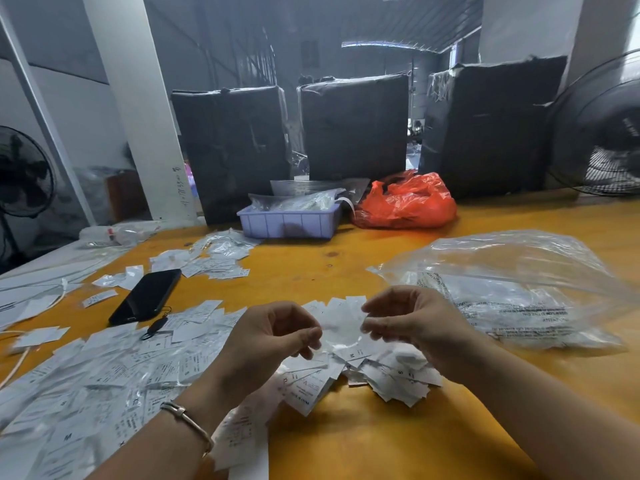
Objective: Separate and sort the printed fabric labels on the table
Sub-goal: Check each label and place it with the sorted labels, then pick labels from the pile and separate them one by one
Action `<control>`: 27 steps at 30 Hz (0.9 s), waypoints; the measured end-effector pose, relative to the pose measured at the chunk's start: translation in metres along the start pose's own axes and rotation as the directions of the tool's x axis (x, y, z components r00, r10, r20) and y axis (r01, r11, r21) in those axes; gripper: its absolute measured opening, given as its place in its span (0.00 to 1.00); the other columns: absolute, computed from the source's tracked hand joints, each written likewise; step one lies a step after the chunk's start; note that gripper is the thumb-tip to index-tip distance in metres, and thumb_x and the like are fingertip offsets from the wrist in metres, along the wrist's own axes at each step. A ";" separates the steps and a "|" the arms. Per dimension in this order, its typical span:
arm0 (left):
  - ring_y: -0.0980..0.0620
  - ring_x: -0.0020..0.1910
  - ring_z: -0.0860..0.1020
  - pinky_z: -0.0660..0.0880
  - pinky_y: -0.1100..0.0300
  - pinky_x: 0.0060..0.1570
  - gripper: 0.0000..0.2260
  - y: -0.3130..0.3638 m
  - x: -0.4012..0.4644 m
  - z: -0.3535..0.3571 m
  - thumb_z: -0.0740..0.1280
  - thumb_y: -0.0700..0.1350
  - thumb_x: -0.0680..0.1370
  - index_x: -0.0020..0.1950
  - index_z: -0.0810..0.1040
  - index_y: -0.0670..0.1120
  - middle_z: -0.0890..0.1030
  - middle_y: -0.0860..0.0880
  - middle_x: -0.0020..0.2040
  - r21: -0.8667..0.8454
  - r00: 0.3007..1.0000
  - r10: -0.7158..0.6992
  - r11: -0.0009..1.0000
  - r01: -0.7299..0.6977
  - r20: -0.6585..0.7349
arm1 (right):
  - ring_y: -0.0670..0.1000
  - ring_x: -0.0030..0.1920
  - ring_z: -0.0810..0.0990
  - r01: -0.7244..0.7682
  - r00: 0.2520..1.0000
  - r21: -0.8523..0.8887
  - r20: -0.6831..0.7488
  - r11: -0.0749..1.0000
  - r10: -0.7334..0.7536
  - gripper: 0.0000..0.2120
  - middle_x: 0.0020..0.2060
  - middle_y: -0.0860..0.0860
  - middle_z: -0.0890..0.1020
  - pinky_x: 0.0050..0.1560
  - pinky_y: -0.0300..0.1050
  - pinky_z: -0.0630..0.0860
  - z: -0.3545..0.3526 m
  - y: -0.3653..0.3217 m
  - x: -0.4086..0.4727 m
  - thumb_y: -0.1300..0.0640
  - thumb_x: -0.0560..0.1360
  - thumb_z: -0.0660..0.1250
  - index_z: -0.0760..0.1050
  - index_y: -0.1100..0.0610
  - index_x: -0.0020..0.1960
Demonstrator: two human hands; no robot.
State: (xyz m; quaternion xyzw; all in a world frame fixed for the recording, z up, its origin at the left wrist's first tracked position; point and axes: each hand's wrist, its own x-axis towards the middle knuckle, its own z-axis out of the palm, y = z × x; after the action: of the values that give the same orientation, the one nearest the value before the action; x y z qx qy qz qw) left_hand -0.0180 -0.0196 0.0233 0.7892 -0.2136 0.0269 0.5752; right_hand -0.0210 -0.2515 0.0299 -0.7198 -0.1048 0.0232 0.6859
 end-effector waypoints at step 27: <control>0.48 0.38 0.83 0.78 0.63 0.38 0.03 -0.001 -0.002 -0.001 0.69 0.34 0.75 0.47 0.81 0.39 0.85 0.43 0.40 0.012 1.000 -0.023 1.000 0.023 0.015 | 0.47 0.51 0.77 0.127 0.906 -0.880 -0.085 0.458 -0.415 0.07 0.50 0.47 0.82 0.55 0.45 0.73 -0.016 -0.002 0.007 0.53 0.77 0.66 0.81 0.53 0.52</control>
State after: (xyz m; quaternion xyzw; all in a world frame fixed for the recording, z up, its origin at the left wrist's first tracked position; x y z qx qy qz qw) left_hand -0.0190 -0.0177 0.0223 0.7950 -0.2089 0.0156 0.5693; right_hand -0.0119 -0.2657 0.0332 -0.9316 -0.1159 -0.2475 0.2396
